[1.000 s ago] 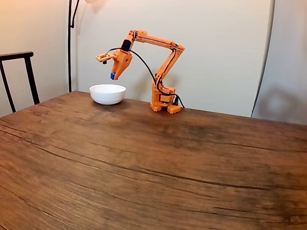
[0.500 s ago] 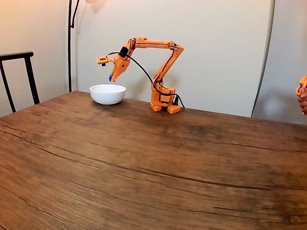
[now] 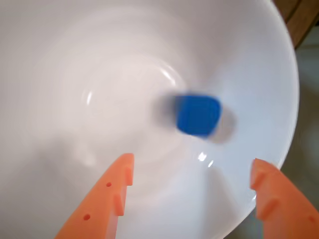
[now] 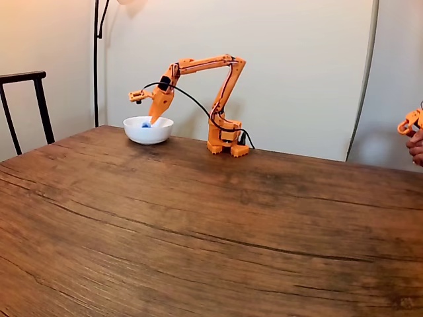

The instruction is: Grasp the cube and drop it in the bowl

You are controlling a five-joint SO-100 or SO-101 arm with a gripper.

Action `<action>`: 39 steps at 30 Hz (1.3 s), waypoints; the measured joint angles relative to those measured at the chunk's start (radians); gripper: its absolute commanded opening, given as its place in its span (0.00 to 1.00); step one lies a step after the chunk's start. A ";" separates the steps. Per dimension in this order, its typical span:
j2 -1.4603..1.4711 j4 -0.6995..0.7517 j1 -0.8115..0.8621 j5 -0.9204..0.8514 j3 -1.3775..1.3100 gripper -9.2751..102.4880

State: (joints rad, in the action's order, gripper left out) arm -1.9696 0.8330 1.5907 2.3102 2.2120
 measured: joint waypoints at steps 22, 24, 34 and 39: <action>-0.098 0.307 -0.261 0.044 -0.229 0.19; -0.153 0.347 -0.281 0.038 -0.229 0.19; -0.499 0.518 -0.459 -0.051 -0.144 0.18; -0.663 0.574 -0.614 -0.179 -0.106 0.11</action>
State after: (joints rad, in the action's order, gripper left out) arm -2.6323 1.4067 0.9771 2.1307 2.1062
